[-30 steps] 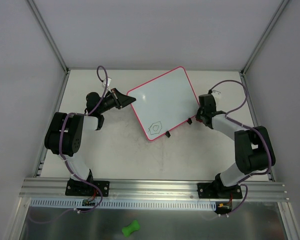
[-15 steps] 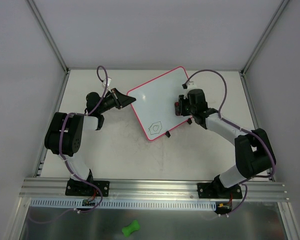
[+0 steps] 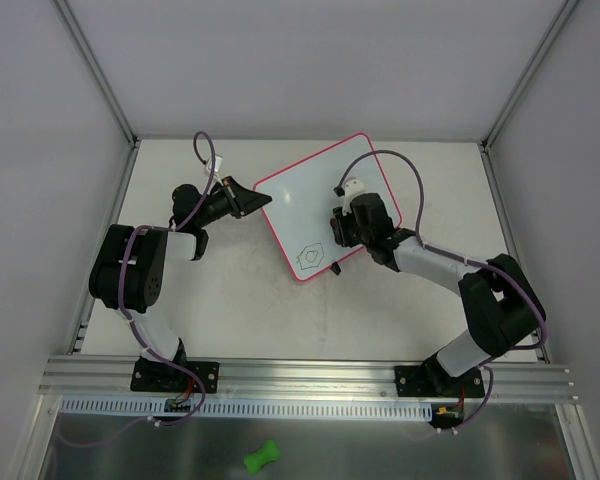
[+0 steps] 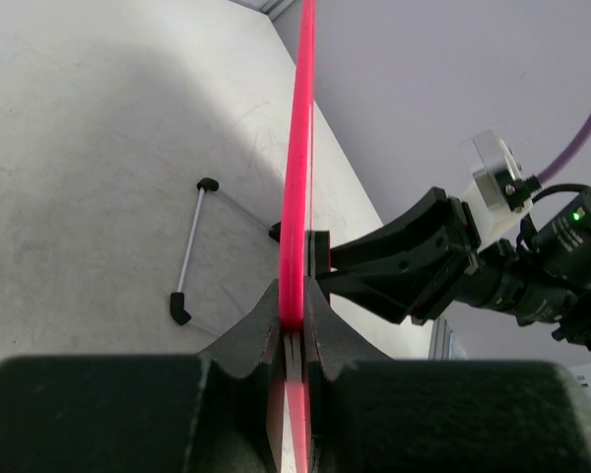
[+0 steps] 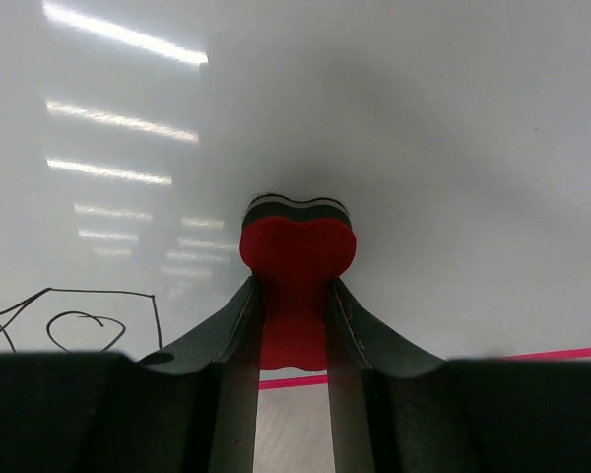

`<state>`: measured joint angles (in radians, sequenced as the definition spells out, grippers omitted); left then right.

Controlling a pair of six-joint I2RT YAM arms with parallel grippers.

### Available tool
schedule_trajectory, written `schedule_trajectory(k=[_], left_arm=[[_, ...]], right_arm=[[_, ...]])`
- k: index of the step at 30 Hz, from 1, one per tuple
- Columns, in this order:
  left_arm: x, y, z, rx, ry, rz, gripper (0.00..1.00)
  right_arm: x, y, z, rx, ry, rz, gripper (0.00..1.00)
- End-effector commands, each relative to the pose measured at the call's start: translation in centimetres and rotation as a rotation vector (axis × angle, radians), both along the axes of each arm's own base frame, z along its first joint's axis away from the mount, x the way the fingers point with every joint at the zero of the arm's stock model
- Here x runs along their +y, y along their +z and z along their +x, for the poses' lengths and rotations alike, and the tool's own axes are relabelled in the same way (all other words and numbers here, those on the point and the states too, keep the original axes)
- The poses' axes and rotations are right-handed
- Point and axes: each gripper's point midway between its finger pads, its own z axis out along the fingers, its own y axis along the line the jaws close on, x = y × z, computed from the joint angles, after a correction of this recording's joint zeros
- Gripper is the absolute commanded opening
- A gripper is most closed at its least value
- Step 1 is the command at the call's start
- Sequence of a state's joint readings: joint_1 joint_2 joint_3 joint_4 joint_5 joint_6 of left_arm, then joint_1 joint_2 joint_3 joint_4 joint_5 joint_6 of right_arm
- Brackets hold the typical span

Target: Erase the whiteboard

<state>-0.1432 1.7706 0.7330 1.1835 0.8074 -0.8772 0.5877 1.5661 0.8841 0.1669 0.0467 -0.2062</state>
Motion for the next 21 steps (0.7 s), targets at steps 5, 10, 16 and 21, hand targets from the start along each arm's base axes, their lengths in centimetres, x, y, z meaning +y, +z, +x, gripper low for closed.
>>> schedule_trajectory(k=[5, 10, 16, 21], left_arm=[[-0.9, -0.9, -0.9, -0.031, -0.072, 0.050, 0.00], [-0.9, -0.9, -1.0, -0.031, -0.070, 0.051, 0.00], [-0.9, -0.9, -1.1, -0.032, -0.070, 0.052, 0.00], [-0.9, -0.7, -1.1, -0.040, -0.073, 0.050, 0.00]], right_arm=[[1.3, -0.1, -2.0, -0.064, 0.038, -0.060, 0.00], [1.6, -0.9, -2.0, -0.052, 0.032, -0.061, 0.00], [2.0, -2.3, -2.7, -0.012, 0.034, -0.072, 0.00], [2.6, -2.9, -4.2, 0.009, 0.055, -0.100, 0.00]])
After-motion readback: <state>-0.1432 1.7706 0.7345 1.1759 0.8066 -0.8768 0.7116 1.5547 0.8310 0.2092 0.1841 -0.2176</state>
